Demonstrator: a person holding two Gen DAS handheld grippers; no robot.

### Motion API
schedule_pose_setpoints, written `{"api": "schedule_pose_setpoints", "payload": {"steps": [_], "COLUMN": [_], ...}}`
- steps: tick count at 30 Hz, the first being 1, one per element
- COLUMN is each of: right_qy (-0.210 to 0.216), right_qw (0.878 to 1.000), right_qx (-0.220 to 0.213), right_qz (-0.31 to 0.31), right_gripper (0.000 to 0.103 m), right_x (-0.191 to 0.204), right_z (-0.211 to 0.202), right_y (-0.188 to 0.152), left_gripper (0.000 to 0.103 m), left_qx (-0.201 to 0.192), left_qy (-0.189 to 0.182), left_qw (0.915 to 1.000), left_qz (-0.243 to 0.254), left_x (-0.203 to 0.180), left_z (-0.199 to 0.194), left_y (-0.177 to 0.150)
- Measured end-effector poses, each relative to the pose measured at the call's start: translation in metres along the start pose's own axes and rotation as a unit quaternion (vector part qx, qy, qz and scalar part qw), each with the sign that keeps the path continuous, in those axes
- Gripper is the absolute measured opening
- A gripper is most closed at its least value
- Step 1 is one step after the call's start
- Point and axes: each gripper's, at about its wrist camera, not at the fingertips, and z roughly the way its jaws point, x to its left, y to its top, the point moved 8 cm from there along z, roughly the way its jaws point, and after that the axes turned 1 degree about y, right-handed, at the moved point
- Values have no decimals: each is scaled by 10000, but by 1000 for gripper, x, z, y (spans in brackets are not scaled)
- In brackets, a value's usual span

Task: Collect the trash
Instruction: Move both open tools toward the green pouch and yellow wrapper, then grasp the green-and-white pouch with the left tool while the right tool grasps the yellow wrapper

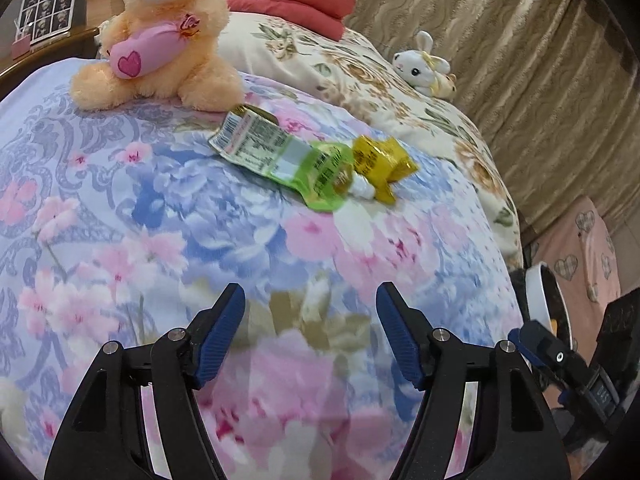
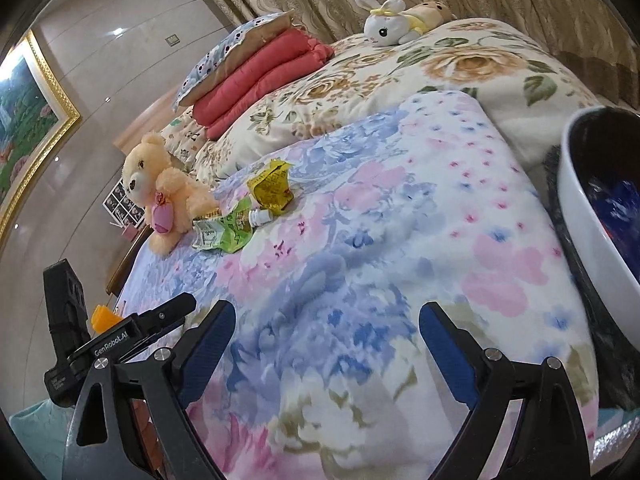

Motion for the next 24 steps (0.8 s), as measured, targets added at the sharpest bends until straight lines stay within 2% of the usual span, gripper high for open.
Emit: {"api": "schedule_pose_setpoints", "payload": {"steps": [15,24], "right_qy": [165,255], "right_qw": [9997,9995], "right_qx": [140,203], "right_qz": [-57,0], "right_gripper": [94,94], "right_x": [10,8], "right_z": [48,62], "right_y": [30,35], "left_gripper": [73,77], "left_qx": [-43,-11], "left_qy": [-116,-237], "left_qw": [9979,9922], "left_qz": [-637,-1226], "left_x": [11,19], "left_z": [45,71], "left_y": [60,81]}}
